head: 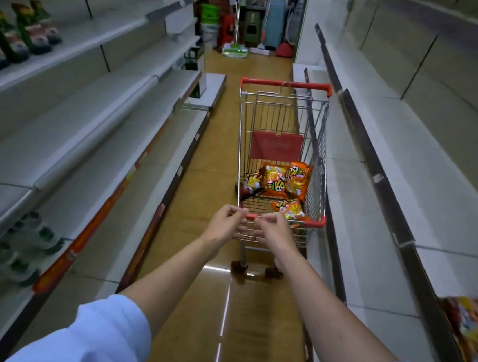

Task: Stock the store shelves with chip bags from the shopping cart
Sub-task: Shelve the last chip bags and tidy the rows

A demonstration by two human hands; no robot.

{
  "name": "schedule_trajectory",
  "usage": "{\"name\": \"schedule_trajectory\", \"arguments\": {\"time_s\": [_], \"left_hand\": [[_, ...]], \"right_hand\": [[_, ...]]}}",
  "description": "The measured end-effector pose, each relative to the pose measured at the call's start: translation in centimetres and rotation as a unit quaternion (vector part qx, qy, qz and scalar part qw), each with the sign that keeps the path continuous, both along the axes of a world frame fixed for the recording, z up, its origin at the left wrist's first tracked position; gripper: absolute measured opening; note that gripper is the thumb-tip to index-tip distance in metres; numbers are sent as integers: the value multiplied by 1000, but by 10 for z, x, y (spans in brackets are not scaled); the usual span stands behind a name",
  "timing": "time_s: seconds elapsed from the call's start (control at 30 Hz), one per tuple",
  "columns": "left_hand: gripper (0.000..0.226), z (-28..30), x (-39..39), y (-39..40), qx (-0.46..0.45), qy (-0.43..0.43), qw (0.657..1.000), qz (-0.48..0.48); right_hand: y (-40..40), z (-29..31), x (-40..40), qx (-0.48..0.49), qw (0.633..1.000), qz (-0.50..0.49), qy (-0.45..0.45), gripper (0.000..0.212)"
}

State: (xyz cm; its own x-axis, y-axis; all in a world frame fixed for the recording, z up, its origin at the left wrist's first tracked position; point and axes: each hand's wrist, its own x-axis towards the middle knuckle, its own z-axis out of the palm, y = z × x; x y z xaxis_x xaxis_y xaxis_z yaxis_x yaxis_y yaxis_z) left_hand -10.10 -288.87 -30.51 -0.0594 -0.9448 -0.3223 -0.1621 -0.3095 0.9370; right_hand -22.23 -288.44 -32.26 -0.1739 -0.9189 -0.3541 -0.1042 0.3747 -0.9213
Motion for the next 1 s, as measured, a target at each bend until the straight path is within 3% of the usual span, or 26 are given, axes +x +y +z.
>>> {"name": "schedule_trajectory", "arguments": {"time_s": [0.17, 0.47, 0.67, 0.77, 1.0], "left_hand": [[26, -27, -3, -110, 29, 11, 999, -24], [11, -77, -18, -297, 80, 45, 995, -37], [6, -120, -45, -363, 112, 23, 993, -19], [20, -149, -55, -385, 150, 10, 988, -23], [11, -201, -78, -461, 191, -43, 980, 33]], "right_hand": [[-100, -25, -10, 22, 1000, -8, 13, 15], [-258, -56, -30, 74, 995, -56, 33, 17], [-323, -92, -55, 112, 990, -88, 2, 12], [-355, -114, -72, 133, 987, -92, 1, 10], [-459, -177, -102, 180, 983, -16, 23, 11]]}}
